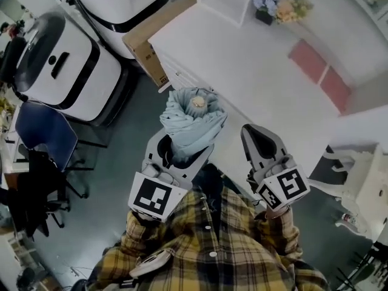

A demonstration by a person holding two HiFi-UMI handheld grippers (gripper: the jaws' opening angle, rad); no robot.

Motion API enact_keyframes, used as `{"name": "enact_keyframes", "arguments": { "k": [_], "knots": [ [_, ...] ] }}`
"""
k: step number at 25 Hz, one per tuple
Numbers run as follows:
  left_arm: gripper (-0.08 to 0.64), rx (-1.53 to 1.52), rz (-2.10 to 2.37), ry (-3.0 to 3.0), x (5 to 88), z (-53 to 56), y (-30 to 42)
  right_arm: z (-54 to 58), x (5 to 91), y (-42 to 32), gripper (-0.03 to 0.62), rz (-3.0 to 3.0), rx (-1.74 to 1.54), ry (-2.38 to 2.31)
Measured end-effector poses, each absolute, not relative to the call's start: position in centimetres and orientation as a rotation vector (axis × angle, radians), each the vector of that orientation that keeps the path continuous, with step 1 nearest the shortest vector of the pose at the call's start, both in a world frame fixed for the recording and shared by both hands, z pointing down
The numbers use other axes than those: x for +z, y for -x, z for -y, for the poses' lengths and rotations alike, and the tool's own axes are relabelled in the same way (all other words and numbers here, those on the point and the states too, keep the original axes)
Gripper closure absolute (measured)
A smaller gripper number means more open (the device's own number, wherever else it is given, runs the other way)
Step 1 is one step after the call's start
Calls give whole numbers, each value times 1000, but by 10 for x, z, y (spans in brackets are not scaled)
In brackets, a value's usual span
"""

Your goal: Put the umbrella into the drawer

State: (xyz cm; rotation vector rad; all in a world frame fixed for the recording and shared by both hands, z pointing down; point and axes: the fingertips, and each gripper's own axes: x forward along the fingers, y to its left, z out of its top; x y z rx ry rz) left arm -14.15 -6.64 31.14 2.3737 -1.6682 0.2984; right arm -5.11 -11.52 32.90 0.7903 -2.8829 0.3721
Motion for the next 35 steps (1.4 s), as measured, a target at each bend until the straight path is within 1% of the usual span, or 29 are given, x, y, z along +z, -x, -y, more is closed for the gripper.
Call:
{"name": "enact_keyframes", "arguments": {
  "k": [6, 14, 25, 30, 35],
  "knots": [
    [244, 355, 1466, -2518, 311, 114, 114, 144, 322, 4, 575, 2825, 382, -1059],
    [244, 364, 1240, -2615, 320, 168, 82, 171, 326, -34, 575, 2720, 414, -1297],
    [244, 374, 1114, -2636, 340, 175, 84, 154, 336, -39, 575, 2616, 465, -1452],
    [244, 370, 1102, -2618, 366, 181, 87, 152, 347, -37, 575, 2588, 500, -1446],
    [244, 495, 1061, -2637, 404, 188, 91, 151, 361, -33, 575, 2553, 540, -1447]
  ]
}}
